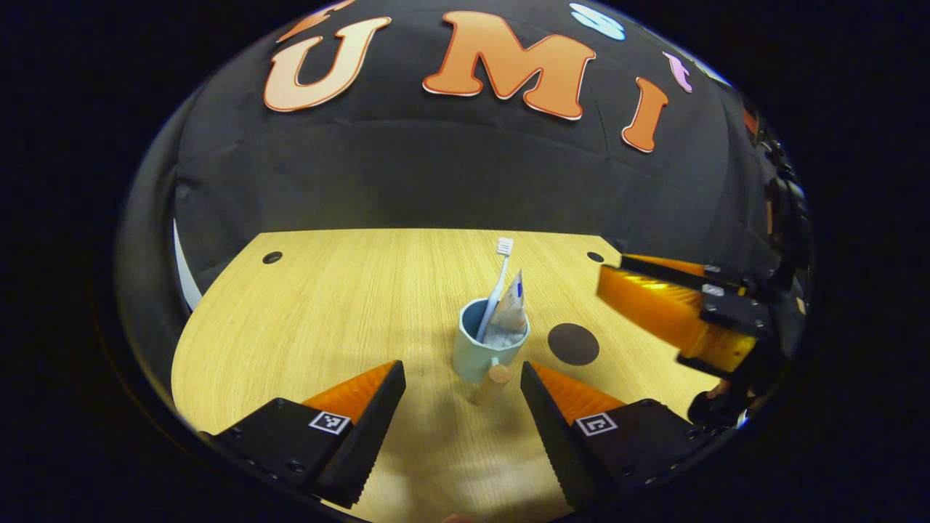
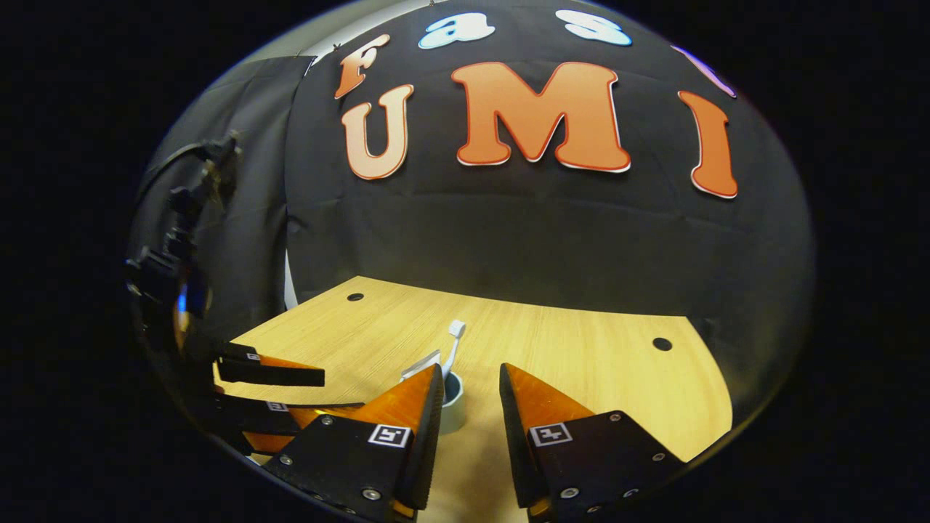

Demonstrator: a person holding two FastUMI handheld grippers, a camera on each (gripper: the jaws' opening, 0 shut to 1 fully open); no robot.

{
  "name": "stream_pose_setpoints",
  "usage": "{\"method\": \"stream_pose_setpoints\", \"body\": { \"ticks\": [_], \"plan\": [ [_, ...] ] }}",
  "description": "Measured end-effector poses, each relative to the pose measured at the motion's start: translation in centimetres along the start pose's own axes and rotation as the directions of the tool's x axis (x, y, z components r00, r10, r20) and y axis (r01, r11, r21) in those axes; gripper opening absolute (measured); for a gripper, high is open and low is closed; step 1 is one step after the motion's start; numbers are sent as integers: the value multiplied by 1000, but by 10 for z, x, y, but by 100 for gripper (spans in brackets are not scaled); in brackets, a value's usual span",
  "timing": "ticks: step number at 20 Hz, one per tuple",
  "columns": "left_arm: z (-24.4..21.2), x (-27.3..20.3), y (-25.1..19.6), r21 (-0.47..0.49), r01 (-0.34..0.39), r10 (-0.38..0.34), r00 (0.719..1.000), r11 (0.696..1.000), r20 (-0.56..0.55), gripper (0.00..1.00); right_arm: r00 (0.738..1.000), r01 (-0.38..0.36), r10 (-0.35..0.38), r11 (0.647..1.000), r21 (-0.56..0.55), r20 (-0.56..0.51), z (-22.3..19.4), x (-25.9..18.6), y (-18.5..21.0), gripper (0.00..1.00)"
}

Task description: Put the toothbrush and toothpaste on the desktop into the cup, then pick up the cup and place it on the coaster on the desktop.

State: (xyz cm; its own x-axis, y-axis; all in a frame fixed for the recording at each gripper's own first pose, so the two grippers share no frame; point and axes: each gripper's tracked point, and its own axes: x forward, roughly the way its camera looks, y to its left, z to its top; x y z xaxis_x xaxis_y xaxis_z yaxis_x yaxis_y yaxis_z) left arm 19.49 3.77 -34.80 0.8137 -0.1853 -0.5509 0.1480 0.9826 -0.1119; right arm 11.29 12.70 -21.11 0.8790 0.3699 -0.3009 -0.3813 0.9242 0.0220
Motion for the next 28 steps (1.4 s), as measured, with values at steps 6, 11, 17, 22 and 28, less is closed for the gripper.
{"method": "stream_pose_setpoints", "body": {
  "ticks": [6, 11, 17, 22, 28],
  "plan": [
    [-4, 27, -15, 3, 35, -35, 995, 999, -94, 96, 997, 71, -71, 997, 5, 17, 18, -36, -29, 46],
    [-18, 47, -19, -22, 43, -47, 979, 999, -201, 96, 991, 134, -134, 991, 25, 14, 21, -60, -47, 54],
    [-33, 64, -15, -58, 42, -58, 945, 997, -322, 95, 979, 206, -206, 978, 8, -3, 13, -80, -62, 56],
    [-47, 75, -15, -32, 55, -64, 911, 998, -407, 81, 967, 253, -252, 967, 34, -23, 4, -88, -67, 56],
    [-62, 79, -24, -39, 58, -70, 871, 998, -485, 41, 955, 292, -289, 955, 55, -61, -14, -96, -65, 56]
  ]
}}
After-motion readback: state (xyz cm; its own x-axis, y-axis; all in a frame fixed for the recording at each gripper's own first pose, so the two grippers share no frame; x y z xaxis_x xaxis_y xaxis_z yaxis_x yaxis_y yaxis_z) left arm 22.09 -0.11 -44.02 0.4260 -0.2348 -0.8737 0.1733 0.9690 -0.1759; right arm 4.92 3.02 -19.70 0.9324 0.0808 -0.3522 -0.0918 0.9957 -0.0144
